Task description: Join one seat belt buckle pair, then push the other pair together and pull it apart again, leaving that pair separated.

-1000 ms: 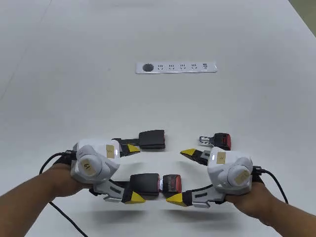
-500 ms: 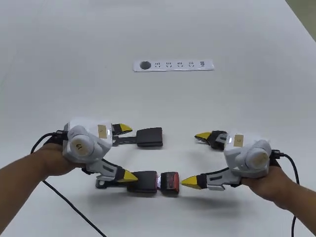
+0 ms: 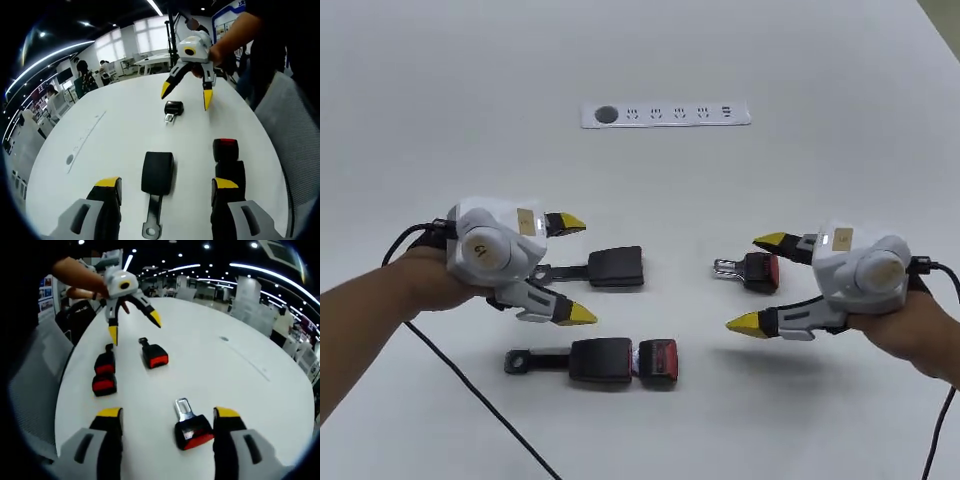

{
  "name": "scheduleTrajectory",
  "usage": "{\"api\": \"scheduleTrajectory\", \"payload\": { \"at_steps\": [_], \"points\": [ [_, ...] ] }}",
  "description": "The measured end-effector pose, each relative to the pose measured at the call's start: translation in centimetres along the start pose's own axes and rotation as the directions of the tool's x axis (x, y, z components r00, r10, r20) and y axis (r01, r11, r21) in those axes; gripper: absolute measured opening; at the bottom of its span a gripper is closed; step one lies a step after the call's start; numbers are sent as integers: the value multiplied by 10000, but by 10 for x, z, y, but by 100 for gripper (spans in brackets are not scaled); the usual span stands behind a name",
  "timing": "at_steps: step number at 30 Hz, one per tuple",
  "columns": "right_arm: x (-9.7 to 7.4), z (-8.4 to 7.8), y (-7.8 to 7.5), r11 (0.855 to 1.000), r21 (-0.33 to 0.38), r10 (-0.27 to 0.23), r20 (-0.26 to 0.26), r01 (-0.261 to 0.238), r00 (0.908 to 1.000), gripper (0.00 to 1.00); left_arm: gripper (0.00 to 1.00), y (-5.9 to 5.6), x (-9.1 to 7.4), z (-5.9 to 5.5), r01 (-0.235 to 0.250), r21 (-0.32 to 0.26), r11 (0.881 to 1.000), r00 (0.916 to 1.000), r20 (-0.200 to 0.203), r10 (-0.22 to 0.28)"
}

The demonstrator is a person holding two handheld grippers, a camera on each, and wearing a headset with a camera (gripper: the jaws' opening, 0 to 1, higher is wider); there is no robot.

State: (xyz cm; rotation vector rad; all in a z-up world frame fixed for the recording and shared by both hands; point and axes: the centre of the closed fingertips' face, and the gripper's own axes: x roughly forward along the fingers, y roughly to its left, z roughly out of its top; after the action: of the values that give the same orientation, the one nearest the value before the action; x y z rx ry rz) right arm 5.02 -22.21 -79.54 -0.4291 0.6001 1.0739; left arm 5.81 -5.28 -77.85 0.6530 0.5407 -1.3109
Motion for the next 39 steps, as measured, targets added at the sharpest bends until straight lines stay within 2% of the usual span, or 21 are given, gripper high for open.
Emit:
{"api": "scheduleTrajectory", "payload": {
  "at_steps": [3, 10, 13, 15, 19, 22, 27, 30, 33, 37, 39],
  "points": [
    [-1, -6, -9, 10000, 17, 63, -168, -63, 9998, 73, 74, 5, 5, 0, -35, -28, 10000, 10000, -18, 35],
    [3, -20, -21, 9997, 88, 244, -501, -240, 9984, 71, 71, 12, 19, -10, 36, -149, 9999, 9997, -259, -40],
    [5, -27, -23, 9992, 108, 395, -677, -389, 9969, 69, 70, 16, 24, -12, 45, -585, 9983, 9998, -181, -55],
    [7, -33, -25, 9986, 58, 522, -876, -519, 9948, 67, 68, 19, 28, -20, 55, -752, 9972, 9991, -412, -86],
    [8, -38, -25, 9971, 265, 741, -992, -718, 9923, 66, 67, 20, 34, -22, 152, -799, 9967, 9992, -346, -180],
    [9, -41, -27, 9963, 277, 844, -1116, -818, 9902, 63, 66, 20, 41, -26, 286, -729, 9969, 9979, -552, -327],
    [8, -42, -27, 9933, 285, 1149, -1200, -1122, 9861, 58, 59, 21, 49, -26, 524, -876, 9948, 9970, -522, -571],
    [8, -41, -28, 9930, 183, 1180, -1235, -1167, 9853, 56, 59, 21, 52, -28, 613, -867, 9943, 9962, -571, -664],
    [8, -42, -29, 9914, 159, 1309, -1291, -1299, 9830, 52, 59, 23, 53, -24, 646, -1057, 9923, 9968, -410, -693],
    [8, -42, -30, 9906, 119, 1367, -1275, -1363, 9824, 52, 55, 20, 54, -22, 836, -1053, 9909, 9953, -401, -882],
    [8, -41, -29, 9898, 147, 1422, -1243, -1415, 9820, 52, 50, 16, 55, -20, 1087, -886, 9901, 9927, -419, -1127]
  ]
}}
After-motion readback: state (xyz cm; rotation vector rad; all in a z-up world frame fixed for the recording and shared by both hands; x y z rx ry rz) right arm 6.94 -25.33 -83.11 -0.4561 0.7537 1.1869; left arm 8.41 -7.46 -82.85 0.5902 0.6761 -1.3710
